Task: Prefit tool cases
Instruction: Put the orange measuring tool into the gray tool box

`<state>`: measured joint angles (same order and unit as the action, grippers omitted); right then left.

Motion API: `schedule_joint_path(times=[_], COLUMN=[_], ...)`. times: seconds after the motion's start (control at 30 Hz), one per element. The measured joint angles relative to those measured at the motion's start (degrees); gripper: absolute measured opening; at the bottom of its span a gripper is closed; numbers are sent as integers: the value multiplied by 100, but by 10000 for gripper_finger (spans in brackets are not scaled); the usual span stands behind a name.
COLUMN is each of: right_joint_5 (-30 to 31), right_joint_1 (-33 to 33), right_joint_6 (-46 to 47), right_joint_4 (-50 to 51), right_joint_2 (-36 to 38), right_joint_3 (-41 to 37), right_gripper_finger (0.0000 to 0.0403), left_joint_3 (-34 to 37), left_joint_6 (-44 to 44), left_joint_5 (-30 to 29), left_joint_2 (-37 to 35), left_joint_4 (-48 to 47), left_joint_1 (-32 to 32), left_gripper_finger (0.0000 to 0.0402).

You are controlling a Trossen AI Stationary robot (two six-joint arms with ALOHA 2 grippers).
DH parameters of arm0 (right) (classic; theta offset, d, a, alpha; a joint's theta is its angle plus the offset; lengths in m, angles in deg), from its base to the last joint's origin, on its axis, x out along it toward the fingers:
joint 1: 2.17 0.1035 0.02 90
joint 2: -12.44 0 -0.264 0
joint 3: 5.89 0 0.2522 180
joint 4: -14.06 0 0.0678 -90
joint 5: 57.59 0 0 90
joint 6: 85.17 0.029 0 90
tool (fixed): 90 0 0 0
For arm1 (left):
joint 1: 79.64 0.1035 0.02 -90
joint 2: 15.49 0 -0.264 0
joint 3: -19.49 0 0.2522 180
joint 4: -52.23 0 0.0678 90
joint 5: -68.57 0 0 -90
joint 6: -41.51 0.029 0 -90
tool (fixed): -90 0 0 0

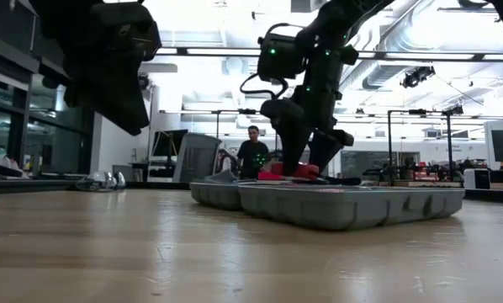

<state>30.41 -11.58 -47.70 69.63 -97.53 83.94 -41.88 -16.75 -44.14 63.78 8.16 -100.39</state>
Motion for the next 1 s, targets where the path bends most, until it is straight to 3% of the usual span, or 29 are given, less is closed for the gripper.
schedule_joint_path(times=[1.0], right_joint_5=[104], right_joint_1=[-22], right_joint_6=[-2], right_joint_4=[-15], right_joint_2=[-149], right_joint_3=[2], right_gripper_finger=[248], left_joint_3=[0], left_joint_6=[-116], left_joint_5=[-11], left_joint_2=[2], left_joint_4=[17], left_joint_1=[0], left_gripper_finger=[126])
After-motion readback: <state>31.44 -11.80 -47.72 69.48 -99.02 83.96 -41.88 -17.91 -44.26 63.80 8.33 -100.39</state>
